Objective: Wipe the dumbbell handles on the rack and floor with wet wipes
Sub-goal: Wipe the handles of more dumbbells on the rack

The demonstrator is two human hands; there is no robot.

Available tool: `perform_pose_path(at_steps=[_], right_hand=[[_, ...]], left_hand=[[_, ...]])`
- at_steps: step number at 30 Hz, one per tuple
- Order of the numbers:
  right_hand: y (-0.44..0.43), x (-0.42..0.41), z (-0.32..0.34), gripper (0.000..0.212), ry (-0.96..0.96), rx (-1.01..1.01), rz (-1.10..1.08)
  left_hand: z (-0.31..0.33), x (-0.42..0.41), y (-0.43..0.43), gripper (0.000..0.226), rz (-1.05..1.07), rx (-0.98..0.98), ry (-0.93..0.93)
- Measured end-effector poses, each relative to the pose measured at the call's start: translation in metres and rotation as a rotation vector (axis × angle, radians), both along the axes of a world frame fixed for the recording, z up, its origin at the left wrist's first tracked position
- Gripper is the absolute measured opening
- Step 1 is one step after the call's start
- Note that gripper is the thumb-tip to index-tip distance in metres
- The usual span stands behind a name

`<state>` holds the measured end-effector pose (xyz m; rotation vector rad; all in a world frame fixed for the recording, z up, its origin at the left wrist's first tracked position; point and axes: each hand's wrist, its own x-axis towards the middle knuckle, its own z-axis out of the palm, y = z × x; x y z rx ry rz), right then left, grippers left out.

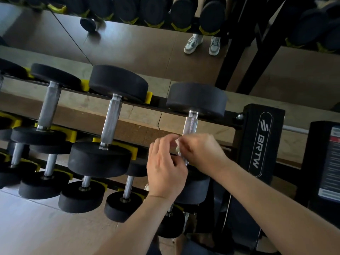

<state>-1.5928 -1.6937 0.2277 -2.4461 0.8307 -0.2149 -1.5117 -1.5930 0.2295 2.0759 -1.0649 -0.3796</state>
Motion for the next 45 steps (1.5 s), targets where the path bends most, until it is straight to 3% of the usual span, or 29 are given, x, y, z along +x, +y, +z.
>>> perform_pose_path(at_steps=[3,6,8,12,14,17,21,23,26,32,37,39,41,45], right_hand=[[0.0,-0.005,0.006,0.011,0.121,-0.054,0.167],[-0.036,0.005,0.001,0.018,-0.184,-0.244,-0.121],[-0.029,0.001,-0.006,0.027,-0.242,-0.162,-0.232],[0.018,-0.012,-0.007,0.013,-0.046,0.091,0.002],[0.003,-0.008,-0.004,0.017,-0.073,0.012,-0.028],[-0.02,0.001,0.001,0.02,-0.216,-0.072,-0.237],[0.017,0.001,-0.004,0.011,0.156,0.079,0.029],[0.017,0.001,-0.002,0.012,0.18,0.201,-0.025],[0.018,-0.009,0.001,0.013,0.056,0.469,-0.185],[0.02,-0.047,0.004,0.033,0.051,0.939,-0.25],[0.02,-0.065,0.008,0.042,-0.074,0.918,-0.504],[0.028,-0.068,0.005,0.04,-0.128,0.881,-0.606],[0.038,-0.07,0.0,0.036,-0.157,0.887,-0.647],[0.051,-0.066,-0.008,0.037,-0.233,0.899,-0.75]], left_hand=[[0.0,0.0,0.001,0.041,0.016,-0.014,0.022],[-0.003,0.001,0.002,0.042,0.017,-0.029,0.027],[-0.004,0.0,0.002,0.041,0.015,-0.03,0.025],[-0.003,0.002,0.001,0.032,-0.001,-0.047,0.051],[-0.002,0.003,0.001,0.028,-0.014,-0.043,0.086],[0.0,0.006,0.002,0.029,0.01,-0.033,0.181],[0.007,0.016,-0.005,0.033,0.061,0.101,0.445],[0.007,0.023,-0.01,0.032,0.002,0.194,0.49],[0.006,0.031,-0.01,0.03,-0.17,0.276,0.456],[0.01,0.04,-0.016,0.016,-0.591,0.432,0.137],[0.022,0.043,-0.039,0.018,-0.803,0.626,-0.152],[0.023,0.045,-0.043,0.013,-0.806,0.693,-0.144],[0.023,0.048,-0.04,0.009,-0.726,0.74,-0.005],[0.015,0.047,-0.028,0.012,-0.488,0.619,0.051]])
